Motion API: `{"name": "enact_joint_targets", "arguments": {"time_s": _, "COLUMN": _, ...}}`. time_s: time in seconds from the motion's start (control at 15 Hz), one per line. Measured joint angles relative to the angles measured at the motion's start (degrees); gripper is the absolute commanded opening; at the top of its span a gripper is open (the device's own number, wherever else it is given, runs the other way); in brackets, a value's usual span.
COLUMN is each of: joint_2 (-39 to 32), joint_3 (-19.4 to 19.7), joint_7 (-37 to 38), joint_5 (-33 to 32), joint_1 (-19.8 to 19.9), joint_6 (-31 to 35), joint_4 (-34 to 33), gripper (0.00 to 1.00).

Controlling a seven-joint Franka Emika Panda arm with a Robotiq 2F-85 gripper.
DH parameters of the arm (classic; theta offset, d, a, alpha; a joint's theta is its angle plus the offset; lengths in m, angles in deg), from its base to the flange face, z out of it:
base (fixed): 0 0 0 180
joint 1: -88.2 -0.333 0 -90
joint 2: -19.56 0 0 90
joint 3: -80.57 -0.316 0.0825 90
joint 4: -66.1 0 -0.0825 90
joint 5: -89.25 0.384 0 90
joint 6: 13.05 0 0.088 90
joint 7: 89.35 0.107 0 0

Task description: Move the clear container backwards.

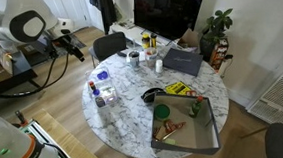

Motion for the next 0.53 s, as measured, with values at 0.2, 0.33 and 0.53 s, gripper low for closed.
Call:
{"name": "enact_joint_targets", "arguments": {"time_s": 0.2, "joint_2": -5.2, "joint_3": 3.3, "joint_7": -10.4, "joint_5": -2.1, "joint_1": -0.4, "joint_6": 5.6, "joint_4": -0.6, "gripper": 1.0}}
{"name": "enact_joint_targets", "arguments": {"time_s": 0.33, "joint_2": -10.0, "joint_3": 6.2, "joint_7": -18.5, "joint_5": -2.2, "joint_1": -1.3, "joint_6": 10.2, "joint_4": -1.2, "gripper": 1.0}}
{"name": "enact_joint_targets", "arguments": {"time_s": 0.53, "joint_2": -17.8, "joint_3": 9.0, "joint_7": -28.8, "joint_5": -2.8, "joint_1": -2.7, "joint_6": 14.2, "joint_4": -3.5, "gripper": 1.0}}
